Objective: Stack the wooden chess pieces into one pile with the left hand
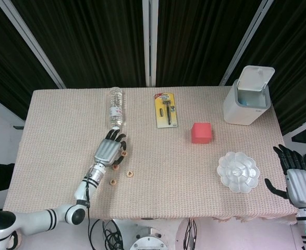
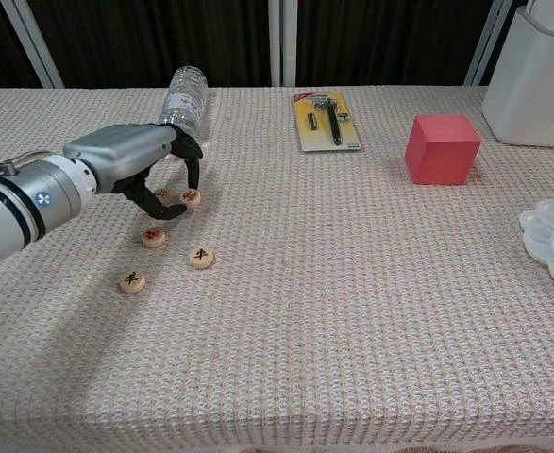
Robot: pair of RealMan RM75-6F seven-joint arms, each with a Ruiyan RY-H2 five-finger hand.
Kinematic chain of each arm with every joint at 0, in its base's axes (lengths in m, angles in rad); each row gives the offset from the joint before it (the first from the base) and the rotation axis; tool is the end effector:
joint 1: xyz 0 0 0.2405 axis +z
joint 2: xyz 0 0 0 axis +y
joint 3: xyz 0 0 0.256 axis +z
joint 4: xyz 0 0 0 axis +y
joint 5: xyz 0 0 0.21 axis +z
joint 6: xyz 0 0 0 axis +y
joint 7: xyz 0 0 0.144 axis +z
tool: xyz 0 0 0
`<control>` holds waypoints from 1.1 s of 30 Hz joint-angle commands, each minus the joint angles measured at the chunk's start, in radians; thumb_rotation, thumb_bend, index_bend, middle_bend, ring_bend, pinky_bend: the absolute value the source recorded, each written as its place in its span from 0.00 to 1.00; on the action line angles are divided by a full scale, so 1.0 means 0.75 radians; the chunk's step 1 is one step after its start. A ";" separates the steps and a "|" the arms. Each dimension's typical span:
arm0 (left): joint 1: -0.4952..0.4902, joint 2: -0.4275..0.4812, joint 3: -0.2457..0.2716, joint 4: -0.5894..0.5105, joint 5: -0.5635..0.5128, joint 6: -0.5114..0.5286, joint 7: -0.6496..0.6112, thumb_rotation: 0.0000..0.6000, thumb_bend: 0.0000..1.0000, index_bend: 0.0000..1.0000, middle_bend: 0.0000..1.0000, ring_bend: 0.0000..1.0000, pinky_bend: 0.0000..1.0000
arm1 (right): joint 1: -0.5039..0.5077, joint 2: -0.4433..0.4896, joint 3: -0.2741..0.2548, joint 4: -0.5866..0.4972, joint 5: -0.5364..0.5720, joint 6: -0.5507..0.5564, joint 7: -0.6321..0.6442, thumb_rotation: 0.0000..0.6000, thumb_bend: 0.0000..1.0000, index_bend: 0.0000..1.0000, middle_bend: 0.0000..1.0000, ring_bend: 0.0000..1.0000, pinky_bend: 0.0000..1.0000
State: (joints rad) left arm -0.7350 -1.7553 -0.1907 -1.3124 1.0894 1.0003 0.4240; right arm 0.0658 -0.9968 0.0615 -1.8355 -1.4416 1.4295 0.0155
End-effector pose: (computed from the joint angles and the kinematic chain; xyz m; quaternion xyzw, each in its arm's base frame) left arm -0.1431 0.3390 -0.0646 -0.7343 -0.3775 -0.3629 0.4321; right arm -0.2868 -0.1743 0.1734 0.5637 -0.4521 0.3959 0.5666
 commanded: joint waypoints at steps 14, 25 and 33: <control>0.018 0.063 -0.001 -0.013 -0.072 -0.013 0.023 1.00 0.34 0.50 0.16 0.00 0.00 | 0.005 0.008 -0.006 -0.006 0.002 -0.016 0.001 1.00 0.24 0.00 0.00 0.00 0.00; 0.009 0.048 -0.005 0.011 -0.102 -0.035 0.015 1.00 0.34 0.49 0.16 0.00 0.00 | 0.007 0.013 -0.003 -0.010 0.021 -0.026 0.002 1.00 0.24 0.00 0.00 0.00 0.00; 0.011 0.049 0.002 0.023 -0.099 -0.024 0.022 1.00 0.34 0.47 0.16 0.00 0.00 | 0.010 0.013 -0.005 -0.016 0.027 -0.035 -0.009 1.00 0.24 0.00 0.00 0.00 0.00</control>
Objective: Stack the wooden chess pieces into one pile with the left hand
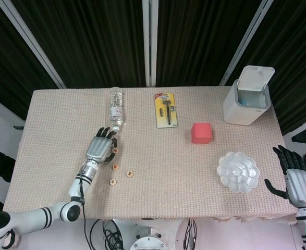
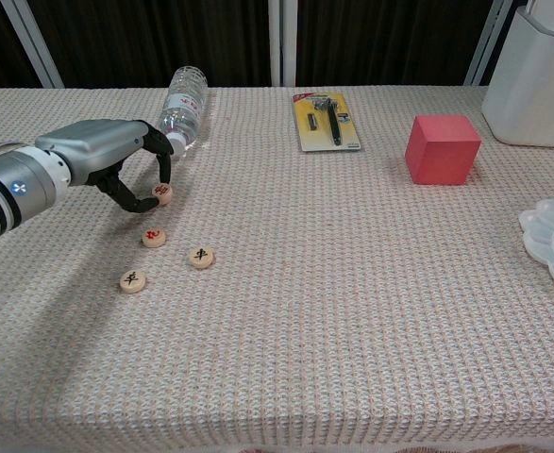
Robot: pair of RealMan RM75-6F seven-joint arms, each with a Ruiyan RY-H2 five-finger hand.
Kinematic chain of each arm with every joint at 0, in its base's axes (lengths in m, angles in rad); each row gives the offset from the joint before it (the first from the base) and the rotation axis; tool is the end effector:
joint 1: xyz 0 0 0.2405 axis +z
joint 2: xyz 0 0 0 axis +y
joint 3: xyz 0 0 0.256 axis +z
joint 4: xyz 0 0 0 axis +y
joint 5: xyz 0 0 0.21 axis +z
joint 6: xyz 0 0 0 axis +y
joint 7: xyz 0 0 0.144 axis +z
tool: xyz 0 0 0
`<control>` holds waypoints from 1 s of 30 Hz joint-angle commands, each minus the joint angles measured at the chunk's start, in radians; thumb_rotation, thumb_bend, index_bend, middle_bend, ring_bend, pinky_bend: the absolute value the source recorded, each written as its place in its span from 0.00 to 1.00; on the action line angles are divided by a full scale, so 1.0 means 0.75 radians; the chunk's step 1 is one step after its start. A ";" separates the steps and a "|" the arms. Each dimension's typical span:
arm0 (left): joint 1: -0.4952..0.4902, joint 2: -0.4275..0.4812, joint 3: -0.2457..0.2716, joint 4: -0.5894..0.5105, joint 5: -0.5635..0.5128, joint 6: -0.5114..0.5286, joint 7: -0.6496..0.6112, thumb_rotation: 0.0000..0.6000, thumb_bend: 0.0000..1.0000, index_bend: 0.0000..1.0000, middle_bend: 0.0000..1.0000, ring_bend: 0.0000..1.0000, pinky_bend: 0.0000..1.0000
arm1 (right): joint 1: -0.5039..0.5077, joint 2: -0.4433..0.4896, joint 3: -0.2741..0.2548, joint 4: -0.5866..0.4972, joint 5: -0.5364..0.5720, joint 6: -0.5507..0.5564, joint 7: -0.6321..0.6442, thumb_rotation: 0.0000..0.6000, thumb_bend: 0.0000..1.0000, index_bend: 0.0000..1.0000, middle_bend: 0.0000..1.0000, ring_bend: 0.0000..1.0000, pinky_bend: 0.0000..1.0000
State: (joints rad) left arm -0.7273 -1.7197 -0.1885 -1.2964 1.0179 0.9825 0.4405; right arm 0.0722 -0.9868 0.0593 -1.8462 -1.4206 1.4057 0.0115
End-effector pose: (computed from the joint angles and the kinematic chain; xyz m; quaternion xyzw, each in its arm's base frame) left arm -0.1662 0.3478 -0.0538 -0.7244 -0.3923 -0.3332 0.4585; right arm -0.2881 -0.1751 0.1728 0.5644 -0.4617 0.3855 0.5655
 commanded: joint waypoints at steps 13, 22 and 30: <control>0.003 0.000 0.001 0.010 0.000 -0.013 -0.034 1.00 0.34 0.37 0.15 0.00 0.00 | 0.006 -0.002 -0.001 -0.006 0.016 -0.015 -0.020 1.00 0.24 0.00 0.00 0.00 0.00; 0.070 0.088 0.023 -0.131 -0.012 0.100 0.027 1.00 0.34 0.37 0.14 0.00 0.00 | 0.008 -0.001 0.003 -0.001 0.023 -0.018 -0.010 1.00 0.24 0.00 0.00 0.00 0.00; 0.219 0.182 0.102 -0.345 0.040 0.296 0.020 1.00 0.34 0.37 0.13 0.00 0.00 | 0.016 -0.013 -0.005 -0.005 0.013 -0.029 -0.039 1.00 0.24 0.00 0.00 0.00 0.00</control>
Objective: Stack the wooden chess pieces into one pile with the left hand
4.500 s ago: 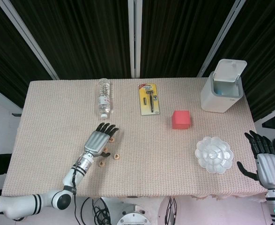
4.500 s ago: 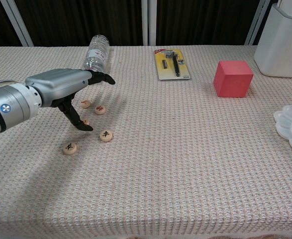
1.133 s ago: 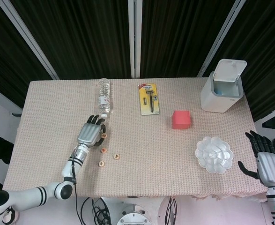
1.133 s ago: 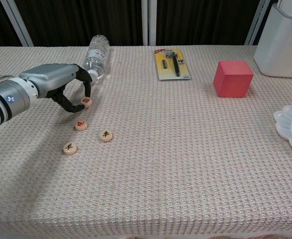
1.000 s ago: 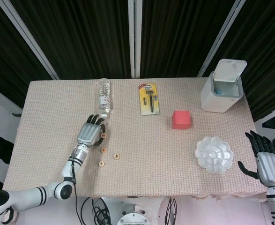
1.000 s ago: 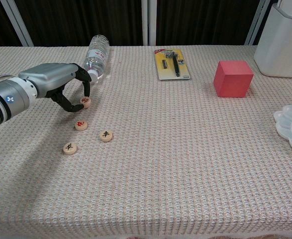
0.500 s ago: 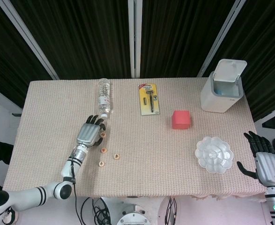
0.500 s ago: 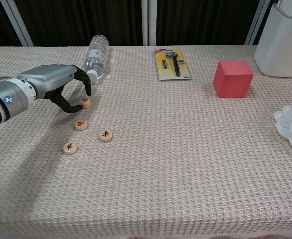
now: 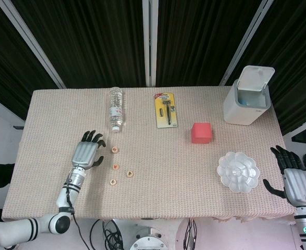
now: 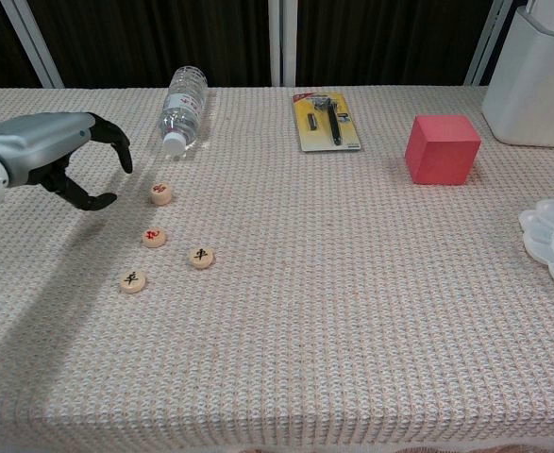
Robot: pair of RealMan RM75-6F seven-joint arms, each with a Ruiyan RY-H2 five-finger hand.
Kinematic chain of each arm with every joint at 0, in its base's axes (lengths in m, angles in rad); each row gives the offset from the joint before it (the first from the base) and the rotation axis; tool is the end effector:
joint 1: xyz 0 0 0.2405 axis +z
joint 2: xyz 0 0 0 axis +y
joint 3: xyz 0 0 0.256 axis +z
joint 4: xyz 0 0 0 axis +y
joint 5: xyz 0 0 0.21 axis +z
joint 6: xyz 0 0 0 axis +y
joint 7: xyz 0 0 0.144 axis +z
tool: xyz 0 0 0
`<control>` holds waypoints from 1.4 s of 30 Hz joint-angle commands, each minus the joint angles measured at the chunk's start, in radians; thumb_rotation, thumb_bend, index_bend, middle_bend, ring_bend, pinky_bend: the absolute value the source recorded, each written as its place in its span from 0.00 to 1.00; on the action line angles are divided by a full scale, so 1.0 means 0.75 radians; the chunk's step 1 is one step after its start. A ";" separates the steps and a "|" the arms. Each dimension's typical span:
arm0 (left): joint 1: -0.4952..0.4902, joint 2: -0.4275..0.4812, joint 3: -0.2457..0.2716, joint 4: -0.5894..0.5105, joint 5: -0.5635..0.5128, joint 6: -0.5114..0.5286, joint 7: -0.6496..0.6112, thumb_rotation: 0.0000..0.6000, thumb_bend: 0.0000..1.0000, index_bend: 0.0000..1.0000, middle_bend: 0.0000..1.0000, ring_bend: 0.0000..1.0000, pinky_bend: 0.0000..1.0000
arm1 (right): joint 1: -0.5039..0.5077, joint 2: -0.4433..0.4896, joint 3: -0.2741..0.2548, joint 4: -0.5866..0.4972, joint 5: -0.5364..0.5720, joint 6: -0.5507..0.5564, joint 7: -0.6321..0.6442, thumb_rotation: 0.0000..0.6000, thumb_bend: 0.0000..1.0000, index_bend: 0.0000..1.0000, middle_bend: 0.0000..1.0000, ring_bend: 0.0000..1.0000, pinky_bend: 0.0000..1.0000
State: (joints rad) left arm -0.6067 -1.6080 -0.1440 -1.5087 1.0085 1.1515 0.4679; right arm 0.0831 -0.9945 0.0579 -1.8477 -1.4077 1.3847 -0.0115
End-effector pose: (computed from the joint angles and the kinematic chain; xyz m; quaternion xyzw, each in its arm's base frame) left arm -0.1895 0.3116 -0.0171 -0.6813 -0.4195 -0.3433 0.4920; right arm -0.2881 -0.1775 0.1678 0.5707 -0.4641 0.3758 0.5636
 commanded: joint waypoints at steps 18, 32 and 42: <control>0.152 -0.094 0.176 0.002 0.332 0.133 -0.059 1.00 0.31 0.37 0.11 0.00 0.00 | -0.006 -0.003 -0.003 -0.002 -0.012 0.016 0.004 1.00 0.24 0.00 0.00 0.00 0.00; 0.128 -0.177 0.132 0.106 0.374 0.071 -0.063 1.00 0.31 0.37 0.09 0.00 0.00 | -0.006 0.000 0.002 0.005 -0.002 0.015 0.021 1.00 0.24 0.00 0.00 0.00 0.00; 0.110 -0.207 0.105 0.162 0.370 0.021 -0.062 1.00 0.31 0.37 0.09 0.00 0.00 | -0.004 0.004 0.004 0.008 0.003 0.008 0.031 1.00 0.24 0.00 0.00 0.00 0.00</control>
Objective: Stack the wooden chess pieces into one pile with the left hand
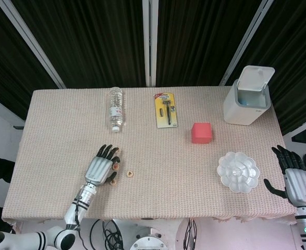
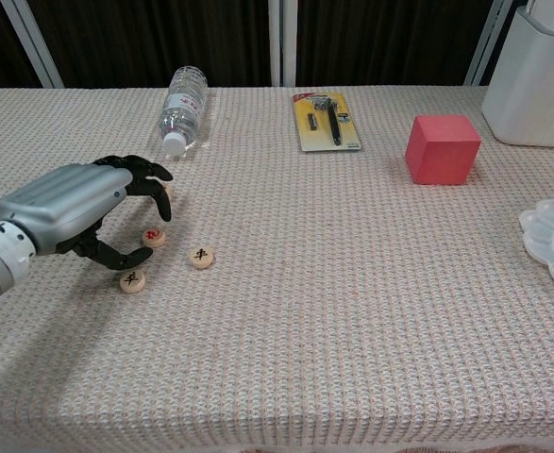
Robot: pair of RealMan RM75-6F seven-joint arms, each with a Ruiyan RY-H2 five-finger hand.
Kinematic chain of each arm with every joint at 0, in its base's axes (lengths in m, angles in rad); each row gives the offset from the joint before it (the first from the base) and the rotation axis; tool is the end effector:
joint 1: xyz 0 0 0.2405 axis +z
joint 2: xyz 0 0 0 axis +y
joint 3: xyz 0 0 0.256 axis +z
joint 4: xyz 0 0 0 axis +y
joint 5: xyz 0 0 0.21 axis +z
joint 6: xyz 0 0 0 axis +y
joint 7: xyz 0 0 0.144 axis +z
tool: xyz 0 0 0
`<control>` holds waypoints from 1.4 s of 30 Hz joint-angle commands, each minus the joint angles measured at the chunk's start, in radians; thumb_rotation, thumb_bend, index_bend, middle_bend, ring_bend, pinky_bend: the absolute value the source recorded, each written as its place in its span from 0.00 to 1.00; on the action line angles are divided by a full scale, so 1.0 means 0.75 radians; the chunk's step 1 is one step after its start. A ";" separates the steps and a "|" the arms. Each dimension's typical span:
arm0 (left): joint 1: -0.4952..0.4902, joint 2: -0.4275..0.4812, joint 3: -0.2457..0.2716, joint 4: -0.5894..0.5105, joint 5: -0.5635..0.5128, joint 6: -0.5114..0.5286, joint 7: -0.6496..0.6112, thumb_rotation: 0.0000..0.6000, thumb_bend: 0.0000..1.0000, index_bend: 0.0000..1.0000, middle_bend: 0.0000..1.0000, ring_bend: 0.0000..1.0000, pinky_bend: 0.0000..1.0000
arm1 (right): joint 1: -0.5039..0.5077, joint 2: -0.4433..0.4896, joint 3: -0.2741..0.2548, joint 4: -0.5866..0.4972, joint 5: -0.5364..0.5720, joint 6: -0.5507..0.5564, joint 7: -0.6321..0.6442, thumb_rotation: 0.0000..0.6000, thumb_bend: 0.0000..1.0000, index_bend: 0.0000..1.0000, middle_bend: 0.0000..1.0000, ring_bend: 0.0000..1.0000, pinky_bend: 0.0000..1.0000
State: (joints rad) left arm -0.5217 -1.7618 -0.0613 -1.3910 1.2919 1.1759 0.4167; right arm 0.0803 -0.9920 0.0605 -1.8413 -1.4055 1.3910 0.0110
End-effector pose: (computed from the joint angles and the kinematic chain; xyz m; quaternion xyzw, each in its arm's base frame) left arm -0.1771 0.2669 -0.0657 -0.7278 -0.3703 -0.3775 0.4367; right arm -0.2899 -0.1774 0.1704 0.5640 -0.4667 0.3813 0.5645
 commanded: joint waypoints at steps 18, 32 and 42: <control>0.011 -0.006 -0.025 0.030 -0.030 -0.018 0.042 1.00 0.31 0.45 0.09 0.00 0.00 | 0.000 -0.003 0.000 0.003 -0.003 0.003 -0.003 1.00 0.24 0.00 0.00 0.00 0.00; 0.012 -0.008 -0.025 0.033 -0.005 -0.032 0.002 1.00 0.31 0.41 0.09 0.00 0.00 | 0.001 -0.004 0.002 0.005 0.001 0.001 -0.002 1.00 0.24 0.00 0.00 0.00 0.00; 0.010 -0.011 -0.030 0.038 -0.006 -0.046 -0.017 1.00 0.31 0.41 0.09 0.00 0.00 | -0.001 -0.002 0.002 0.006 -0.003 0.006 0.003 1.00 0.24 0.00 0.00 0.00 0.00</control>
State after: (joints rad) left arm -0.5140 -1.7698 -0.0834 -1.3626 1.2871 1.1409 0.4045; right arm 0.0798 -0.9939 0.0620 -1.8369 -1.4078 1.3955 0.0133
